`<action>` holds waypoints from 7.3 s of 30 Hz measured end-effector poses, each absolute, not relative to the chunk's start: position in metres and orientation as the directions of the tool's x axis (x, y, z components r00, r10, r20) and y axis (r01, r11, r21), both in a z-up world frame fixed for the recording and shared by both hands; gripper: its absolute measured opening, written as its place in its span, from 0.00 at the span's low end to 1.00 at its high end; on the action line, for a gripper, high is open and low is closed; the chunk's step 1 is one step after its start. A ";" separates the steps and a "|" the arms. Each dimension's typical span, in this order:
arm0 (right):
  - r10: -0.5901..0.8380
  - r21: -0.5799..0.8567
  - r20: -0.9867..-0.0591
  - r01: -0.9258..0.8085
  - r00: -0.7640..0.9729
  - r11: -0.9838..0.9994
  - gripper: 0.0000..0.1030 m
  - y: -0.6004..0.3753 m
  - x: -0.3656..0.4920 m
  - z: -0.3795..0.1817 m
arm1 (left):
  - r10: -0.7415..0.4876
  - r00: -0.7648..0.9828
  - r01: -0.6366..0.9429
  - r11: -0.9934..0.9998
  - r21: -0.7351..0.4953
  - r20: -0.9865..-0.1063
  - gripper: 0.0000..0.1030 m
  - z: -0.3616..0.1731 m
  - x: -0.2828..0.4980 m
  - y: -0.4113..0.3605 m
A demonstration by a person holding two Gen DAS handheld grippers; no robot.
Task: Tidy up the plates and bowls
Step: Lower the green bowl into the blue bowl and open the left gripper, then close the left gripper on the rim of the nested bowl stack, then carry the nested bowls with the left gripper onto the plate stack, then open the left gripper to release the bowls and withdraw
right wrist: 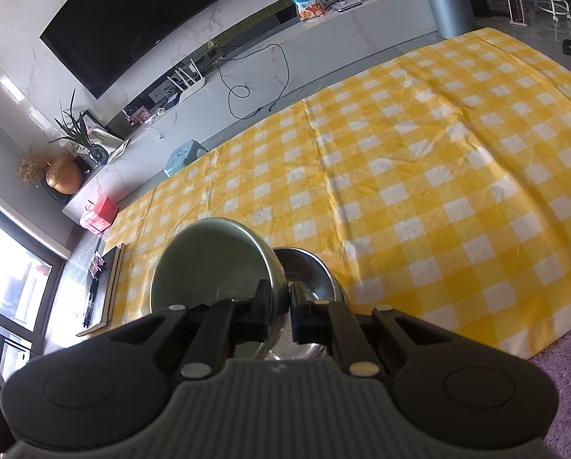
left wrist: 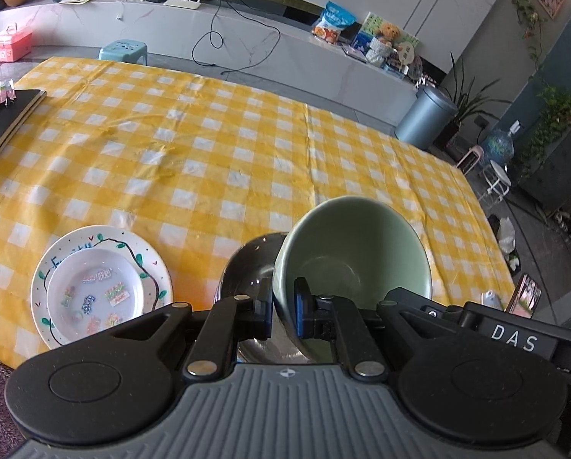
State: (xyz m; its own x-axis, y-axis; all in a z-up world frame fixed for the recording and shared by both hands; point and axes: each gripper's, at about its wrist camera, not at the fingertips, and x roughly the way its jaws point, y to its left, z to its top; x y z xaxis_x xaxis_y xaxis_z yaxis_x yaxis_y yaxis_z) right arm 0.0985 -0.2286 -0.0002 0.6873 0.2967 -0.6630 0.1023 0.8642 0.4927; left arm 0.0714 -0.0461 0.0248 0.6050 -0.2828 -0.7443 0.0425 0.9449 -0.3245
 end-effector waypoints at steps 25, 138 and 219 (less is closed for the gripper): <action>0.252 0.391 -0.724 0.081 0.642 0.917 0.07 -0.216 0.112 -0.031 | -0.249 0.518 0.071 0.966 -0.249 -0.818 0.12 -0.003 0.084 -0.049; 0.326 0.551 -0.737 0.247 0.592 0.797 0.32 -0.231 0.141 -0.068 | -0.402 0.461 -0.025 0.885 -0.464 -0.791 0.52 -0.040 0.107 -0.004; 0.348 0.319 -0.523 -0.200 0.778 0.926 0.64 -0.135 0.089 0.030 | -0.026 0.868 -0.019 0.996 -0.086 -0.496 0.68 0.059 -0.003 0.066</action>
